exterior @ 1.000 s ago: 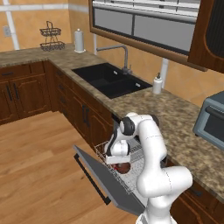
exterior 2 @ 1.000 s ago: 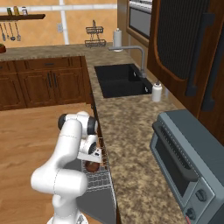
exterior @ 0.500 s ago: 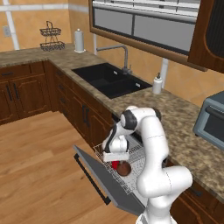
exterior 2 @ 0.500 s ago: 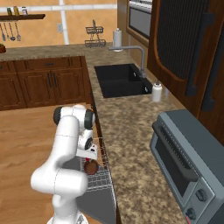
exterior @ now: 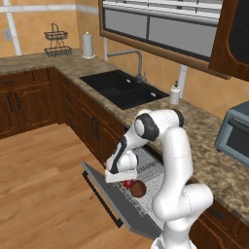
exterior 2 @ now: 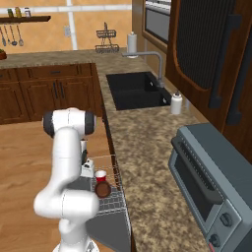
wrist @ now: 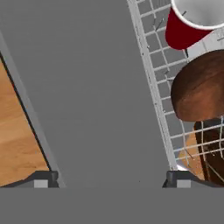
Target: Pick up the cup and bowl from the counter, place them in the dishwasher, and close the dishwasher door.
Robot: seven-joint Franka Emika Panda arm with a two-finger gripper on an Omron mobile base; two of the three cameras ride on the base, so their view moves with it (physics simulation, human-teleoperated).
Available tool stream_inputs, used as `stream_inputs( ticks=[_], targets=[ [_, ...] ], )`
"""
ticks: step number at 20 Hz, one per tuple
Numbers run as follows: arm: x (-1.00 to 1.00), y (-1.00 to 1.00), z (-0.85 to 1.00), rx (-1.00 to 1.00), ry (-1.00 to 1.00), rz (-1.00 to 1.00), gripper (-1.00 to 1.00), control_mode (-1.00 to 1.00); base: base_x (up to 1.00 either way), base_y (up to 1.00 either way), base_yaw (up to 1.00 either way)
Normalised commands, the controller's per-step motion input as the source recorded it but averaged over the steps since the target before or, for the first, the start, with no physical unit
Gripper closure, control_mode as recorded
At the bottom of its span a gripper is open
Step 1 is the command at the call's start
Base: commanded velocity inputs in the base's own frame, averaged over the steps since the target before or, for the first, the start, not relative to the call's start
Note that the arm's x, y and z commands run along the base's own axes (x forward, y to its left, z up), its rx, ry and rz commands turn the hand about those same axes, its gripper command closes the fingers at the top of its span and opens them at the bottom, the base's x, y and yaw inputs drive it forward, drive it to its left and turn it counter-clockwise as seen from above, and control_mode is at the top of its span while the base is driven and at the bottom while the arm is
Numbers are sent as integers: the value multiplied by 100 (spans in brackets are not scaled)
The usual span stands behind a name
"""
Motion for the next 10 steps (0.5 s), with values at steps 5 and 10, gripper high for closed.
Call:
stream_inputs(
  ticks=[5,10],
  targets=[
    [-40,86,40,-18,0,0,-100,-100,0,0,0],
    [-4,95,6,-29,-3,0,-100,-100,0,0,0]
  ],
)
